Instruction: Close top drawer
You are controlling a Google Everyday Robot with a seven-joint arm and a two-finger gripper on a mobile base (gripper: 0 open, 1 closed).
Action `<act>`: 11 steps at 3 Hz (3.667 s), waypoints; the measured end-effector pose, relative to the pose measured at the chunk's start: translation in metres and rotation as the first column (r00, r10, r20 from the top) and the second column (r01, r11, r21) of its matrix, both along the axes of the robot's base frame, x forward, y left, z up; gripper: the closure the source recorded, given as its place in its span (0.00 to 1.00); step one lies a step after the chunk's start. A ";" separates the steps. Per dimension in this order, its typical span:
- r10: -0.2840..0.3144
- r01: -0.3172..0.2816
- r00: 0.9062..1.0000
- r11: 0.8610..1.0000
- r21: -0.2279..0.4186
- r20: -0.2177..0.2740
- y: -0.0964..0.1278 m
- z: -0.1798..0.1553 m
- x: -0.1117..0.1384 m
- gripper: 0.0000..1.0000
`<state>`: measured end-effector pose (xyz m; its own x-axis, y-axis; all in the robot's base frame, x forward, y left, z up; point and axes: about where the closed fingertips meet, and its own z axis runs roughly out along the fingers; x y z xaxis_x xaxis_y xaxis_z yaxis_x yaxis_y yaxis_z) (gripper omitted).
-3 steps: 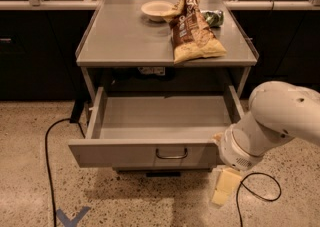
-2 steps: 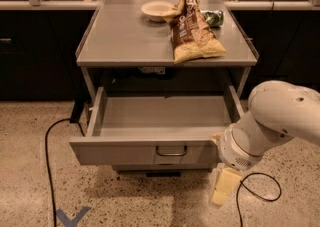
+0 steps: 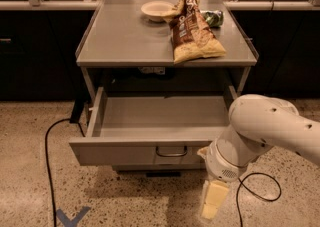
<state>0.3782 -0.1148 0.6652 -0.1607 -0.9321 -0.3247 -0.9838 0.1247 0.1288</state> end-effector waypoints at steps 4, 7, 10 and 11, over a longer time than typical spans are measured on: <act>-0.008 0.013 0.999 0.993 0.114 -0.040 -0.014 -0.005 0.044 0.00; 0.063 -0.064 0.998 0.983 0.175 0.011 0.004 0.002 0.091 0.00; -0.007 0.001 0.999 0.986 0.166 0.037 -0.037 -0.003 0.137 0.00; 0.017 -0.023 0.999 0.986 0.163 0.038 -0.034 -0.006 0.141 0.00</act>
Offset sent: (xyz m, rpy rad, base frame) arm 0.0684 -0.0251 -0.0092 0.1525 0.0457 -0.0252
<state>0.5191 -0.1488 0.6594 -0.1280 -0.8688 -0.4783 -0.9903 0.0853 0.1101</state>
